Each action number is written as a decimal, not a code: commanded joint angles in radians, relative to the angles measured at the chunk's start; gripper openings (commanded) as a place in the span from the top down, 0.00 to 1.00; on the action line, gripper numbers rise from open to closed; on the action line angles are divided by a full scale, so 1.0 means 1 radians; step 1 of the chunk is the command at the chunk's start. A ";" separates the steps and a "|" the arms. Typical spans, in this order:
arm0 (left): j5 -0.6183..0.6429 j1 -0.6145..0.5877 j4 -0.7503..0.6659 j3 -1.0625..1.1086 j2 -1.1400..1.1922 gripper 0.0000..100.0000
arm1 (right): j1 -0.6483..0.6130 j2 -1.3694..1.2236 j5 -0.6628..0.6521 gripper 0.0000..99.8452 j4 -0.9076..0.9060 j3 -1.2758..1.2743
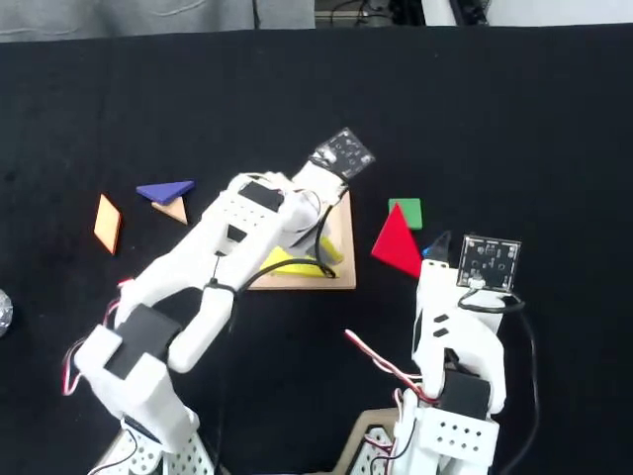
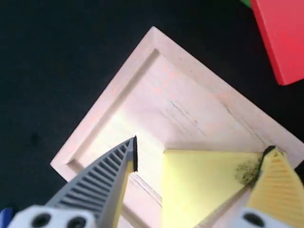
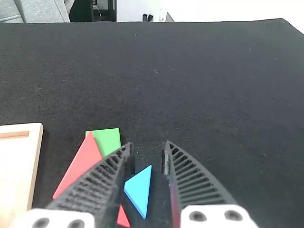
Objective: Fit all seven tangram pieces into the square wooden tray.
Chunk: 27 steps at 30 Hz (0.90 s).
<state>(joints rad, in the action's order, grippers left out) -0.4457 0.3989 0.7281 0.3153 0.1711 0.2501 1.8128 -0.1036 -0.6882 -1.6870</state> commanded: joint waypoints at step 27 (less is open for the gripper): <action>-0.147 -0.259 -0.126 0.229 -0.069 0.60 | -0.009 0.076 -0.008 0.89 0.021 0.002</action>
<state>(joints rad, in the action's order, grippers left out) -0.5777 0.1028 0.6068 0.5025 0.1711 0.2501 1.8128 -0.1036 -0.6882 -1.6870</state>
